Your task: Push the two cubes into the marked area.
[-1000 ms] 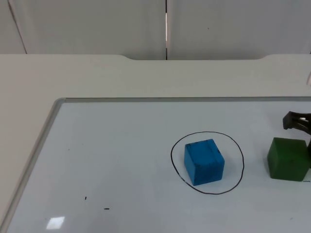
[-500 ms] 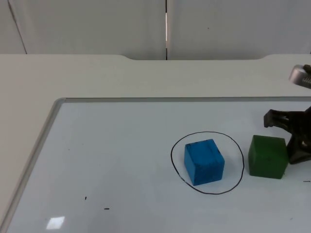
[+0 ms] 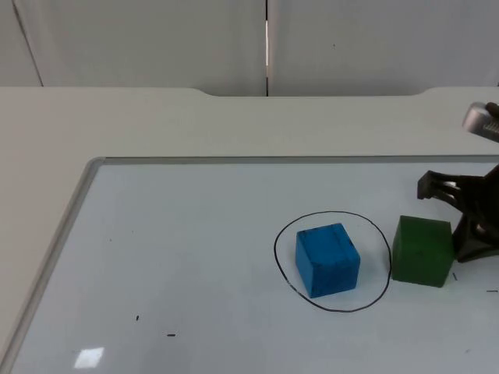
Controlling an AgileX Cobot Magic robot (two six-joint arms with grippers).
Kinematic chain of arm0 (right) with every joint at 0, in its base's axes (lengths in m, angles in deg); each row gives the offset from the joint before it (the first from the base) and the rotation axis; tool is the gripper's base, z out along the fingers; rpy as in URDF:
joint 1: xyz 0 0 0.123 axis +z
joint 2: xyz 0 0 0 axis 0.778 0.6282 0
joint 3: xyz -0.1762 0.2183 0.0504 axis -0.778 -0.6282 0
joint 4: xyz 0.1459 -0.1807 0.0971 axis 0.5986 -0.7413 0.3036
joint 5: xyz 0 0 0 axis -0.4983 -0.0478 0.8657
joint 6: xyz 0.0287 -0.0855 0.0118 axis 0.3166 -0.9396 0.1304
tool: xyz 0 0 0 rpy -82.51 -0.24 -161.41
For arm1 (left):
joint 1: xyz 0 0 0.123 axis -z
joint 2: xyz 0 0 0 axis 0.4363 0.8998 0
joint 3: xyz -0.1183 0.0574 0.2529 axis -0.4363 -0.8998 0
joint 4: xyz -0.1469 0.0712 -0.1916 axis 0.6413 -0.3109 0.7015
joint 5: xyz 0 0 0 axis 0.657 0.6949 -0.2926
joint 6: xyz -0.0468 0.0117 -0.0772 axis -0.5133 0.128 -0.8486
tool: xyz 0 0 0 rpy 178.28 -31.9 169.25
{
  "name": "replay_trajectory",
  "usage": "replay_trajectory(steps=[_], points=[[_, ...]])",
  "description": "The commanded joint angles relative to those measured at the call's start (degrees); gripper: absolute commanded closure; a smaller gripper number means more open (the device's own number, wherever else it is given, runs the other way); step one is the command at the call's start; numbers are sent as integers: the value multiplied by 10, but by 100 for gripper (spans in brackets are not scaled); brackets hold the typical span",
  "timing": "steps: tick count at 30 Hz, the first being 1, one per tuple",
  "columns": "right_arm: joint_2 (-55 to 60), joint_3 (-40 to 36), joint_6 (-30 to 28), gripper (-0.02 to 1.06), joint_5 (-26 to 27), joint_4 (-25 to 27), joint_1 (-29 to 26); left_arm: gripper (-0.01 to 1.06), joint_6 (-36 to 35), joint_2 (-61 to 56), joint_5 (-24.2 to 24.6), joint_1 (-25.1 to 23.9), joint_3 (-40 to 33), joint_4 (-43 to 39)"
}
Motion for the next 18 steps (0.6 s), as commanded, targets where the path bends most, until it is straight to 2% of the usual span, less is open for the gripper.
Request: replay_trajectory(steps=[1, 6, 18], points=[[-2, 2, 1, 99, 10, 5, 10, 105, -3, -3, -4, -2, -2, 2], [-2, 2, 1, 99, 32, 5, 23, 105, -3, -3, -4, -2, -2, 2], [-2, 2, 1, 99, 28, 9, 23, 105, -3, -3, -4, -2, -2, 2]])
